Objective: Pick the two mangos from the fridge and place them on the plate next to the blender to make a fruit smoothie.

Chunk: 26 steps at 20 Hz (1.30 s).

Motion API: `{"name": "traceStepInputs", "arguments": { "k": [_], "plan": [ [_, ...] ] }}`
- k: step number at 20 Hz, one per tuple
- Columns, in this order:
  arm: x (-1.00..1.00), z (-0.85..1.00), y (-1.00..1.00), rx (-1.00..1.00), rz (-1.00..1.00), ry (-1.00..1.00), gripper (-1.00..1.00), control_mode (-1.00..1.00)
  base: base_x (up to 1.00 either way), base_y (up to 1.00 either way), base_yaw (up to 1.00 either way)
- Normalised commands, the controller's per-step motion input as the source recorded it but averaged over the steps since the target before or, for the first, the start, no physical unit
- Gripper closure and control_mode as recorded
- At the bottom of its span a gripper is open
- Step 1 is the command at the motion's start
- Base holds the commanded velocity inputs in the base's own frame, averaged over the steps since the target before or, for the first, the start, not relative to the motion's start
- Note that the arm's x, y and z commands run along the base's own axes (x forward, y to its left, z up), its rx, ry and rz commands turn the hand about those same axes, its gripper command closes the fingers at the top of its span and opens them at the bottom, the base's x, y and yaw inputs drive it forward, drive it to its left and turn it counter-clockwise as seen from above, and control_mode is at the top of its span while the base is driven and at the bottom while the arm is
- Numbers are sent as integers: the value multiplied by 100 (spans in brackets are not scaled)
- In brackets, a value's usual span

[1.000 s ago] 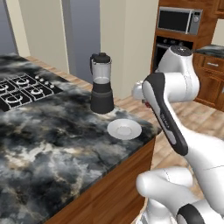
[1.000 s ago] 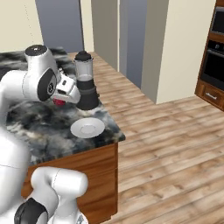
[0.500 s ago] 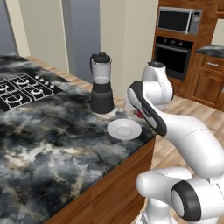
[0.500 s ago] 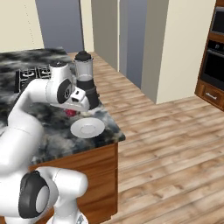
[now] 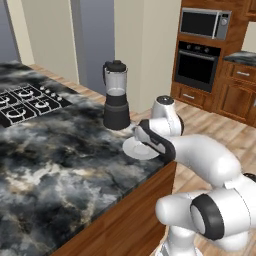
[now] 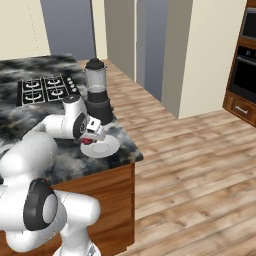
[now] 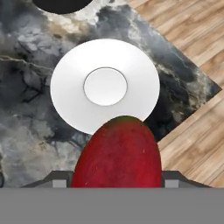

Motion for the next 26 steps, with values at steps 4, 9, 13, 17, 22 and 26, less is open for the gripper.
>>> {"name": "traceStepInputs", "arguments": {
  "k": [4,9,13,17,22,26],
  "plan": [
    [77,-49,0,0,0,-3,100,-100,0,0,0],
    [66,-25,2,-2,-1,-5,-100,-100,0,0,0],
    [19,-1,3,-1,0,-8,-100,-100,0,0,0],
    [-6,23,6,0,0,-8,-100,-100,0,0,0],
    [-51,87,16,-2,0,-5,-100,-100,0,0,0],
    [-100,100,3,-2,3,-3,-100,-100,0,0,0]
  ]
}}
